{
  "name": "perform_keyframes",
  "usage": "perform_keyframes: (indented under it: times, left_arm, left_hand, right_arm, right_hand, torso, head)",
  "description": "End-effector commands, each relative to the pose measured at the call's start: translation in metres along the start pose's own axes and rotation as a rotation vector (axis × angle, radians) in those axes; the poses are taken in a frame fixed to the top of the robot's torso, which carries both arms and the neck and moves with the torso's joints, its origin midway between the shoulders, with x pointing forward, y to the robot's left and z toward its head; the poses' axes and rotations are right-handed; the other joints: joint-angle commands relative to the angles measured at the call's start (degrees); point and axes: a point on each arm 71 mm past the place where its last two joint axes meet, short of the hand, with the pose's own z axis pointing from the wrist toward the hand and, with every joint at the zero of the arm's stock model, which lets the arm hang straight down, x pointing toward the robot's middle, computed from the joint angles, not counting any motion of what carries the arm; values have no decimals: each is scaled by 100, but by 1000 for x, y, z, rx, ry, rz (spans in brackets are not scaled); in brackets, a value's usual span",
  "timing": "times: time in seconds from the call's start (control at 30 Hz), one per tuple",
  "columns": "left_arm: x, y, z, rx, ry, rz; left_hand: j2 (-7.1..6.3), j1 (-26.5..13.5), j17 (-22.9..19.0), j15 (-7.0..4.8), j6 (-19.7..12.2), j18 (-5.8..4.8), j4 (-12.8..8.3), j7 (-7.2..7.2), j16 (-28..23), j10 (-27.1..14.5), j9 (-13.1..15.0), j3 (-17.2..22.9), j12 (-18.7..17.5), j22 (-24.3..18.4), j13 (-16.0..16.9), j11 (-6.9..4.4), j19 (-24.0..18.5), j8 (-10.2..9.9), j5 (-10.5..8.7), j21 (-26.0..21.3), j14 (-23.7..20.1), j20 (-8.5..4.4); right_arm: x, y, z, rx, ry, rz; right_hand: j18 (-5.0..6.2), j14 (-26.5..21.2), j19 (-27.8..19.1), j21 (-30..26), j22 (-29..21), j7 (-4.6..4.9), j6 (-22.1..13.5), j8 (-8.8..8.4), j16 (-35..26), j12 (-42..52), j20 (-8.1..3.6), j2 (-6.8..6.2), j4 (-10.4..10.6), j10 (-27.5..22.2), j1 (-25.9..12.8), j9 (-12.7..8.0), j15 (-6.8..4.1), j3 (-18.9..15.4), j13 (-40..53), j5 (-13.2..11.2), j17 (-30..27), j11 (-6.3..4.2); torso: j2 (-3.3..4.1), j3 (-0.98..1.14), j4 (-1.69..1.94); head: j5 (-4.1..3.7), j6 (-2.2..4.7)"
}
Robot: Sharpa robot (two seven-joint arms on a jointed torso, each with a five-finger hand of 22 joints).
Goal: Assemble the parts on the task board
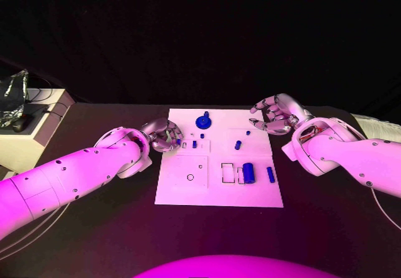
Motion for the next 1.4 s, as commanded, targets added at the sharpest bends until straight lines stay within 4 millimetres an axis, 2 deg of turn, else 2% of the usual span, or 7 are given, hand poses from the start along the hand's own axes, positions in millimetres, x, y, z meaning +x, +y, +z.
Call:
perform_keyframes:
  times: [0.03,0.6,0.87,0.97,1.13,1.33,1.4]
  left_arm:
    - [2,-2,0,8,19,4]
    - [-5,-9,-2,28,6,-17]
    - [-27,-23,-4,55,-32,-109]
    - [-38,-24,-6,42,-34,-201]
    - [-56,-16,-10,-29,-4,-281]
    - [-71,-1,-8,-177,95,-261]
    - [-72,1,-6,-212,131,-241]
  left_hand:
    - [-74,-15,11,8,-41,-113,15,-14,26,-48,-1,19,32,5,12,1,36,-20,13,20,36,-13]
    - [-170,-164,97,-25,-770,-124,300,-333,87,-431,-113,-899,524,15,177,-58,70,-202,33,-2,44,-45]
    - [196,490,26,-23,-1032,-96,1473,-327,83,-647,-446,-3186,980,-106,155,-46,2,-111,87,-171,0,-23]
    - [396,174,-359,-1,-917,-15,1493,-122,-32,-739,-477,-3452,1189,-389,196,-30,-278,56,112,-490,-236,-5]
    - [673,-485,-553,328,-555,17,1499,333,-88,-604,-377,-3484,1485,-571,180,364,-397,779,160,-697,-332,247]
    - [1130,-905,579,27,1,-207,1494,-39,198,169,-185,-3412,1966,239,234,20,546,1716,147,240,460,23]
    - [1220,-974,1014,-86,196,-301,1498,-167,290,752,-124,-3385,2323,544,930,-101,845,1850,151,567,689,-74]
  right_arm:
    - [1,1,0,-14,10,-8]
    - [1,1,0,-15,9,-8]
    - [1,1,0,-15,10,-9]
    - [1,1,0,-14,10,-9]
    - [1,0,0,-11,10,-10]
    - [1,0,1,-8,12,-11]
    - [1,0,1,-7,13,-11]
  right_hand:
    - [15,532,565,2,1467,-2,-20,22,-34,18,-34,-4,1,391,-41,9,-44,15,1293,20,1211,-44]
    - [15,532,565,2,1467,-2,-20,22,-34,18,-34,-4,1,391,-41,9,-44,15,1293,20,1211,-44]
    - [15,532,565,2,1467,-2,-20,22,-34,18,-34,-4,1,391,-41,9,-44,15,1293,20,1211,-44]
    - [15,532,565,2,1467,-2,-20,22,-34,18,-34,-4,1,391,-41,9,-44,15,1293,20,1211,-44]
    - [16,532,564,-1,1465,-3,-21,27,-35,20,-35,-9,-14,393,-47,8,-45,25,1295,19,1211,-45]
    - [14,531,568,8,1472,-3,-20,28,-36,29,-35,-7,-14,402,-49,9,-45,26,1304,19,1207,-45]
    - [13,533,569,11,1474,-3,-18,30,-34,31,-35,-6,-13,404,-53,9,-45,26,1305,19,1214,-45]
  torso:
    - [1,0,-1]
    - [-2,1,-2]
    - [-4,3,-3]
    - [-5,7,-3]
    - [-13,16,-2]
    - [-7,10,2]
    - [-6,6,1]
  head:
    - [1,-1]
    - [11,8]
    - [25,39]
    - [30,51]
    - [31,71]
    - [39,96]
    - [40,98]
